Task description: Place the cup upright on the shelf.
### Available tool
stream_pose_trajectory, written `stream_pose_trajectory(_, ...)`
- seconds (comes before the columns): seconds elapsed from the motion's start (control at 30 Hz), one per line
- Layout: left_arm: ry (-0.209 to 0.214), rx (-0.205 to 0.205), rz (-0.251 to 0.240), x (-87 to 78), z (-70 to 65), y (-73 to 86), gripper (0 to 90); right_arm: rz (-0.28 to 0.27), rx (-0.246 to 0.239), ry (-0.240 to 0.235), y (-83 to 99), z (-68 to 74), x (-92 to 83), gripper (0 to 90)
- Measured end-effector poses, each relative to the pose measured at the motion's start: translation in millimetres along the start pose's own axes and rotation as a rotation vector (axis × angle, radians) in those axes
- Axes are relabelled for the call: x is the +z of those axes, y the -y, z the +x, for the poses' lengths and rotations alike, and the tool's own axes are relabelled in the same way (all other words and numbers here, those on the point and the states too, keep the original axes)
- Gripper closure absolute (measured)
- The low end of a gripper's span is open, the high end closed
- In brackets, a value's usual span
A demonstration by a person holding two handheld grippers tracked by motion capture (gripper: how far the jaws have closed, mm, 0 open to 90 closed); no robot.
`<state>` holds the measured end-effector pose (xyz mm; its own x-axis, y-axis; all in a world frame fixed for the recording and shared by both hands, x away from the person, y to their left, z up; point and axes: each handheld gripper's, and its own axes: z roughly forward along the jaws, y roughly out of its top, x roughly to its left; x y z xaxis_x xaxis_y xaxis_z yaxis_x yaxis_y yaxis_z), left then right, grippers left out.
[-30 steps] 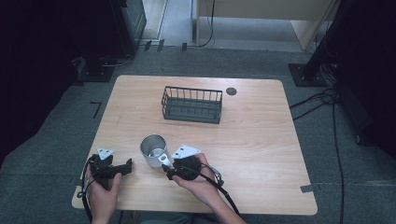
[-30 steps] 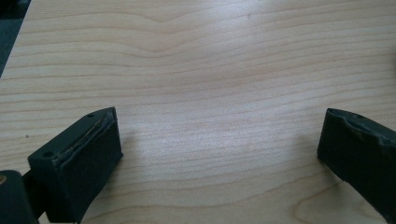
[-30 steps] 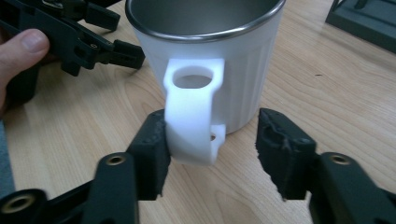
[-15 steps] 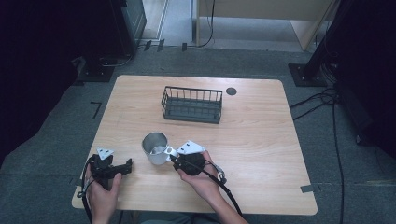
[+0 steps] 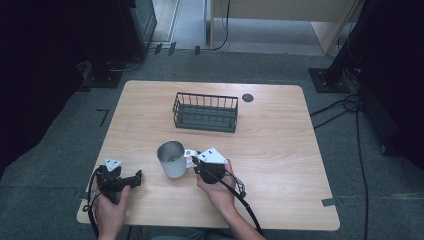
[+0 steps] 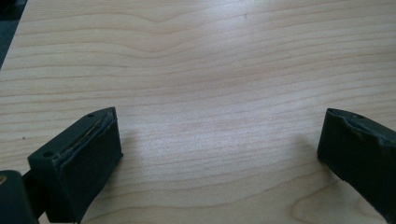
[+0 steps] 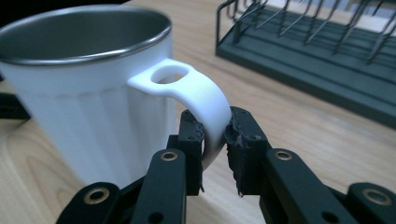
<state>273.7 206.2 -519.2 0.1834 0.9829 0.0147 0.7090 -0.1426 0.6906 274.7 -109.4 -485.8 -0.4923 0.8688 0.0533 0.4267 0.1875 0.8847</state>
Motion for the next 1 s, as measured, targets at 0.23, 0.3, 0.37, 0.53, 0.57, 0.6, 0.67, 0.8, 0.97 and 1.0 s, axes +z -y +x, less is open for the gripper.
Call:
stream_pose_trajectory(0.23,0.0,0.0,0.0,0.0,0.0,0.0,0.0,-0.037,-0.045,0.044,-3.6,-9.8,-7.8,82.2)
stream_pose_trajectory(0.3,-0.001,0.0,0.0,0.0,0.0,0.0,0.0,-0.041,-0.055,0.053,-3.6,-12.0,-9.6,82.6)
stream_pose_trajectory(0.37,0.0,-0.001,0.0,0.0,-0.1,0.0,0.0,-0.052,-0.062,0.082,-5.1,-15.4,-12.1,82.0)
stream_pose_trajectory(0.53,0.0,0.0,0.0,0.0,-0.1,0.0,0.0,-0.069,-0.053,0.109,-8.3,-21.6,-14.1,81.9)
stream_pose_trajectory(0.57,0.0,-0.001,0.0,0.0,-0.1,0.0,0.0,-0.07,-0.05,0.112,-9.1,-22.9,-14.5,81.9)
stream_pose_trajectory(0.6,0.0,-0.001,0.0,0.0,-0.1,0.0,0.0,-0.072,-0.047,0.116,-9.8,-24.1,-14.8,81.9)
stream_pose_trajectory(0.67,0.0,-0.001,0.0,0.0,-0.1,0.0,0.0,-0.08,-0.043,0.13,-11.6,-26.5,-15.4,81.9)
stream_pose_trajectory(0.8,0.0,0.0,0.0,0.0,0.0,0.0,0.0,-0.095,-0.021,0.143,-17.2,-32.4,-17.1,81.7)
stream_pose_trajectory(0.97,0.0,-0.002,-0.001,0.1,-0.1,0.0,0.0,-0.115,-0.002,0.163,-25.9,-39.3,-19.7,81.7)
stream_pose_trajectory(1.0,0.0,-0.002,-0.001,0.1,-0.2,0.0,0.0,-0.118,0.003,0.166,-27.8,-40.9,-20.0,81.6)
